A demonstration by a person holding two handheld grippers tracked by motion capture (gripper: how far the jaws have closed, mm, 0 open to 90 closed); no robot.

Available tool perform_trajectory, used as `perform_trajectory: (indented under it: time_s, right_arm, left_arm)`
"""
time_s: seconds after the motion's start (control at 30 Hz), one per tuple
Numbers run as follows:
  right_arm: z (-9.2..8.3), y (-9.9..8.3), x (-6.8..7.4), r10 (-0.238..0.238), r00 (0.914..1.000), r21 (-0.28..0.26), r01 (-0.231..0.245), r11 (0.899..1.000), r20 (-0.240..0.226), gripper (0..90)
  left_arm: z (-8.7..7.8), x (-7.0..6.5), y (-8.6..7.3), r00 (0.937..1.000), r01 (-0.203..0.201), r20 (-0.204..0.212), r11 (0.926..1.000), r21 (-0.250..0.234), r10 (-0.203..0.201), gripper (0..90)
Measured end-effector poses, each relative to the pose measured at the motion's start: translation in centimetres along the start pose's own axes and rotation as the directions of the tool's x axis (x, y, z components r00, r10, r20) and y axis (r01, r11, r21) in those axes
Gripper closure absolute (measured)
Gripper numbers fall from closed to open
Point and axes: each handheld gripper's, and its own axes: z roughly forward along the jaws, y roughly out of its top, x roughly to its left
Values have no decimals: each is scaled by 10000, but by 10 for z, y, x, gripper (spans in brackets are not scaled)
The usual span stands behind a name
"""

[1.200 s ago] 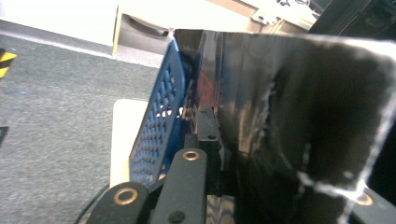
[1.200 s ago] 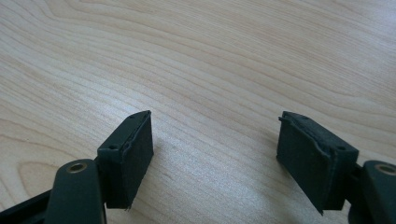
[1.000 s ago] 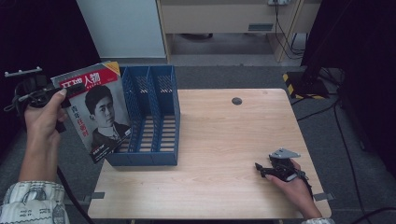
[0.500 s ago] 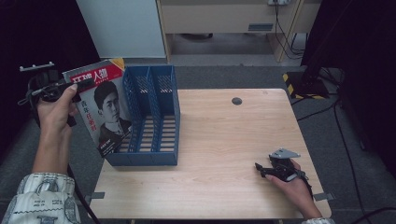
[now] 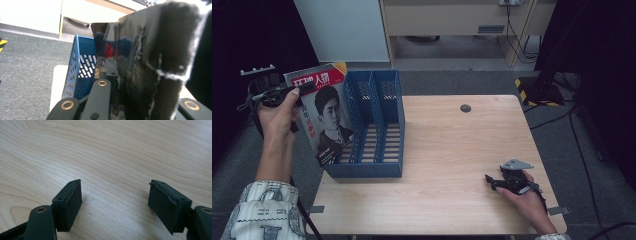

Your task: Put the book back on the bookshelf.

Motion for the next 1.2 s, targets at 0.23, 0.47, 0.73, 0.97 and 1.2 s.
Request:
perform_trajectory:
  time_s: [0.23,0.47,0.73,0.97,1.2]
  right_arm:
    - [0,0,0,-4,10000,34,4,10000,-15,271]
    - [0,0,0,-7,10000,43,7,10000,-28,271]
    - [0,0,0,-3,10000,44,3,10000,-25,271]
    - [0,0,0,-27,10000,35,27,10000,-26,271]
    - [0,0,0,2,10000,47,-2,10000,-27,271]
  left_arm:
    - [3,-1,-6,10000,-42,47,10000,26,42,863]
    - [5,-2,-10,9999,-134,78,9999,51,134,864]
    - [5,-4,-13,9994,-337,53,9992,-218,338,865]
    - [5,-3,-21,9983,-574,-27,9962,-655,574,865]
    - [5,-1,-28,9975,-694,20,9905,-1185,701,865]
